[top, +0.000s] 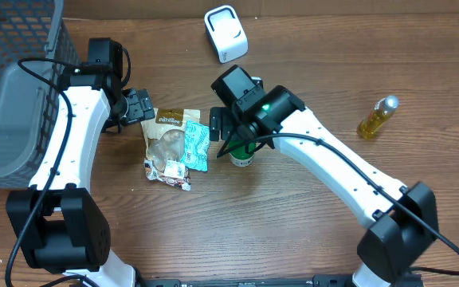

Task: Scan the item barcode
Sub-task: 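Lower the right gripper over the green-lidded jar and close on it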

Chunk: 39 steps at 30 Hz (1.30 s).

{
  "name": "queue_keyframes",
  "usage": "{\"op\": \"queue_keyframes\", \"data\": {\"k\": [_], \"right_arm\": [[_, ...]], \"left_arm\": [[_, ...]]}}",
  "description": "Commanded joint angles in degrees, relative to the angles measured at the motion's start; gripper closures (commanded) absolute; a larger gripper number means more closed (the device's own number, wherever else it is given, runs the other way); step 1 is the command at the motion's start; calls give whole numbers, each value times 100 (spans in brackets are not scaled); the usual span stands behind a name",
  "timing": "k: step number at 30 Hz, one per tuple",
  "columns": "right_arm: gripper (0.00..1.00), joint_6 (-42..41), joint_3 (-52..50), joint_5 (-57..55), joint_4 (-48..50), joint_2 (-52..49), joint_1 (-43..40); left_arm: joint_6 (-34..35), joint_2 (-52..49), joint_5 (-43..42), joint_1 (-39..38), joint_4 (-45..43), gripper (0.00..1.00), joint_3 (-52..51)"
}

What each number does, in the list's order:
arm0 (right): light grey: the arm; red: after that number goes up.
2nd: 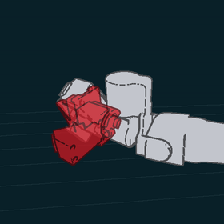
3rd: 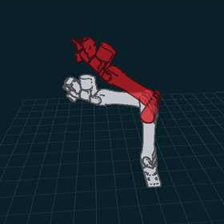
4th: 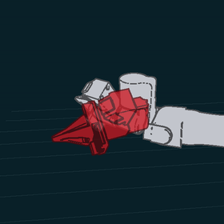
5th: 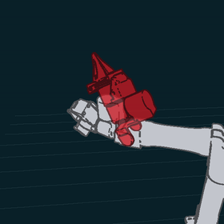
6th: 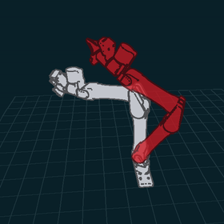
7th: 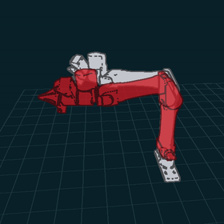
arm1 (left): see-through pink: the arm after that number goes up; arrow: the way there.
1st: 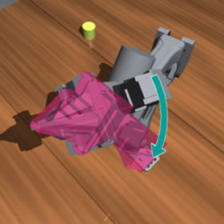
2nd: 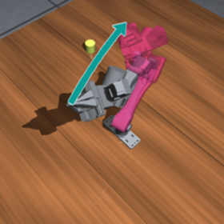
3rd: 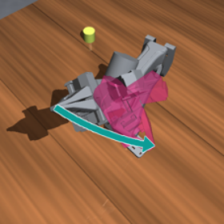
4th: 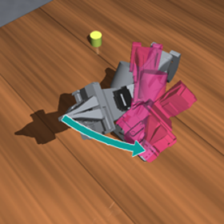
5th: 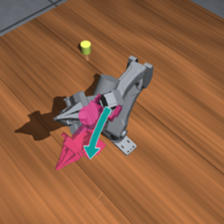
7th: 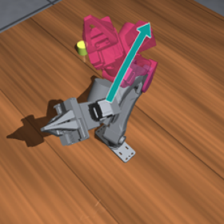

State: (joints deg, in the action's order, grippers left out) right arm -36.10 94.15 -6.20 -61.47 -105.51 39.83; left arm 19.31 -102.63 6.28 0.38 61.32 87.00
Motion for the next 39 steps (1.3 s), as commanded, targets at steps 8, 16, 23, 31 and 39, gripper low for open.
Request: {"op": "queue_keyframes", "data": {"k": [8,16,23,31,39], "right_arm": [[0,-59,-35,-195,17,-697,2],[0,-61,-37,-195,-46,-1082,2],[0,-63,-35,-192,-76,-1104,2],[5,-243,-37,-192,-186,-1196,2],[14,-542,-37,-190,-358,-1261,2]], "left_arm": [[-4,107,26,-2,-7,0,85],[-4,107,26,-2,-7,0,85],[-4,107,26,-2,-7,0,85],[-4,107,26,-2,-7,0,85],[-4,107,26,-2,-7,0,85]]}}
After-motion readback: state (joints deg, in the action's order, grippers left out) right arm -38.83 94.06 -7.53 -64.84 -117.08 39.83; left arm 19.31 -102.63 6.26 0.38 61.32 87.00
